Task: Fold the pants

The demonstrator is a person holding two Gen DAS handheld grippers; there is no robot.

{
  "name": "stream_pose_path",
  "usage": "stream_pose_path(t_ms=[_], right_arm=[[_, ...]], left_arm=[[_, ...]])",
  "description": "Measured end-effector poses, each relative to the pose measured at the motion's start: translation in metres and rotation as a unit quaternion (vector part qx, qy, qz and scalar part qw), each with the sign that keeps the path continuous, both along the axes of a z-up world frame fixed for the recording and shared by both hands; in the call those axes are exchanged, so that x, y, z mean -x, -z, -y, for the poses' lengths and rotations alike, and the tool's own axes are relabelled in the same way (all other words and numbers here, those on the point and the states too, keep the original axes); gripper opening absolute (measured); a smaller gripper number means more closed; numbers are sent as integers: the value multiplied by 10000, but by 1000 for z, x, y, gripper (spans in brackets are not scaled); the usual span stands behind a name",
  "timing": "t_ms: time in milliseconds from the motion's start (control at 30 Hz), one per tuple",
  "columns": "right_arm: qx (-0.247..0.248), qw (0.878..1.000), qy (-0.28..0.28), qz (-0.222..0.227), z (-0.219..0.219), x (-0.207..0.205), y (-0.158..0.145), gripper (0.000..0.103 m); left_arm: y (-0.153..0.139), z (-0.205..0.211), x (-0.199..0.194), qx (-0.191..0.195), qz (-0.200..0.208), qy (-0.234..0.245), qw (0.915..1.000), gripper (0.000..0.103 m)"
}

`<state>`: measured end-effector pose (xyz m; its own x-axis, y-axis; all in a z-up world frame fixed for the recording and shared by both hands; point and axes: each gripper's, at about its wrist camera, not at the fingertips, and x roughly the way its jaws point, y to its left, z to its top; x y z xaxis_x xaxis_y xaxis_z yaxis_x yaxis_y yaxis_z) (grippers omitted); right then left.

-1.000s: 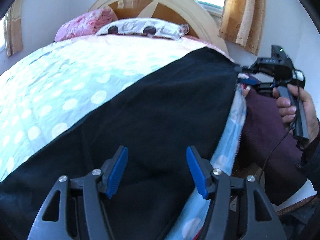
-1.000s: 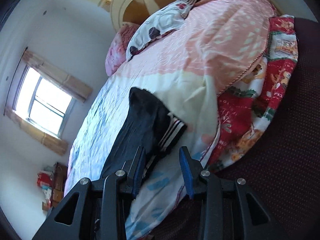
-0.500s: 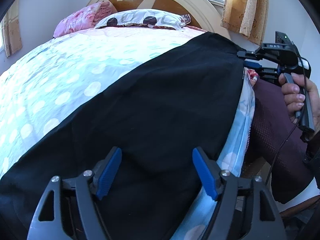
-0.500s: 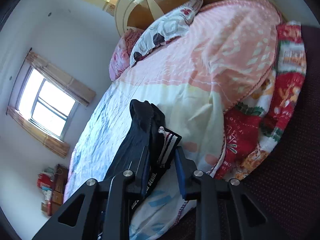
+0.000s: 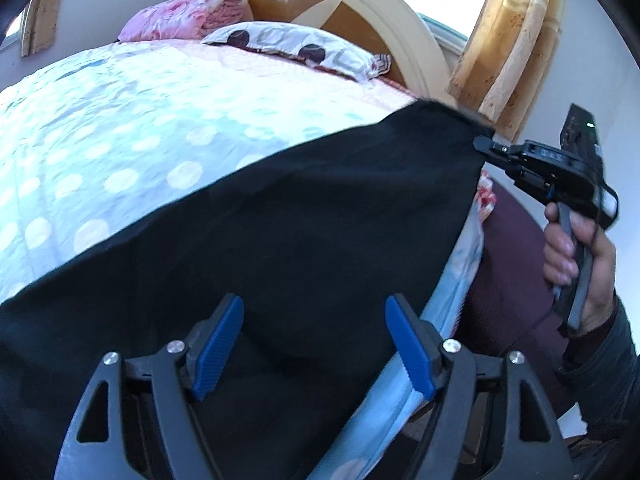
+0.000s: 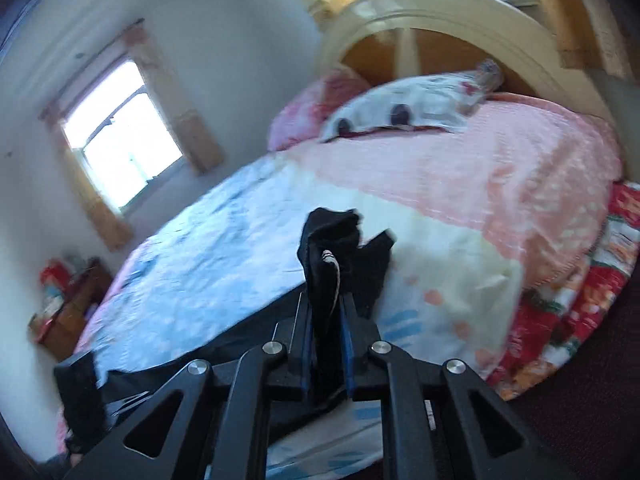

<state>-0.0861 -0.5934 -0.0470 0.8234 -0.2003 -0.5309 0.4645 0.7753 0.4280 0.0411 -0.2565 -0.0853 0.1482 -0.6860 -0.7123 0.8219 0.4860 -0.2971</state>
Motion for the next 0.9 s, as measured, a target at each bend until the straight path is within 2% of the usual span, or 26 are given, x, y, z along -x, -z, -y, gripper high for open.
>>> stream_pose_path(t_ms=[100,133,267,300,367,433,500,533,567,600,633,667,700,733,800,833,900], right_arm=[[-708,9963,439,-214,32,12,22,24],[-702,9957,562,-218,35,19,23,32],[-76,9972,741,-111,26,30,-2,32],[103,9979,633,74,19,30,-14,32],[194,9991,95,370,3,21,-27,34],[117,9977,-507,439,-10,-2,-29,41],[-222,9949,-935,319,-14,-28,-21,41],[-441,9922,-1145,201,-14,-44,-13,41],[-563,9904,-1264,73,-12,-58,-6,41],[-564,9910,-1212,-115,-7,-70,3,41],[-495,9935,-922,-443,1,-79,13,41],[-501,9944,-590,-721,11,-82,22,33],[-812,9942,-414,-568,26,-78,26,30],[-921,9935,-370,-552,30,-77,24,30],[-637,9952,-197,-720,29,-71,11,33],[-461,9966,-245,-640,27,-67,3,33],[-447,9967,-482,-472,25,-68,-5,33]], left_arm=[[-2,-19,1,-193,349,-184,9990,76],[-5,-29,1,-229,427,-292,9984,76],[-21,-72,-7,-378,917,-763,9921,76],[-25,-88,-12,-456,1116,-963,9880,77],[-27,-113,-26,-604,1266,-1258,9821,80],[-27,-139,-49,-896,1349,-1720,9717,80],[-24,-166,-73,-1097,1272,-2206,9608,80],[-21,-175,-83,-1110,1173,-2322,9592,82],[-13,-185,-96,-1164,991,-2438,9577,83],[-4,-194,-108,-1288,808,-2638,9525,83],[1,-200,-114,-1281,663,-2734,9510,82],[5,-206,-117,-1085,488,-2704,9554,82],[6,-206,-116,-1015,525,-2682,9566,82],[6,-203,-114,-1071,607,-2630,9569,82],[4,-199,-109,-1163,815,-2523,9572,82],[1,-201,-106,-1104,921,-2514,9571,82],[-8,-205,-102,-932,1128,-2498,9572,82]])
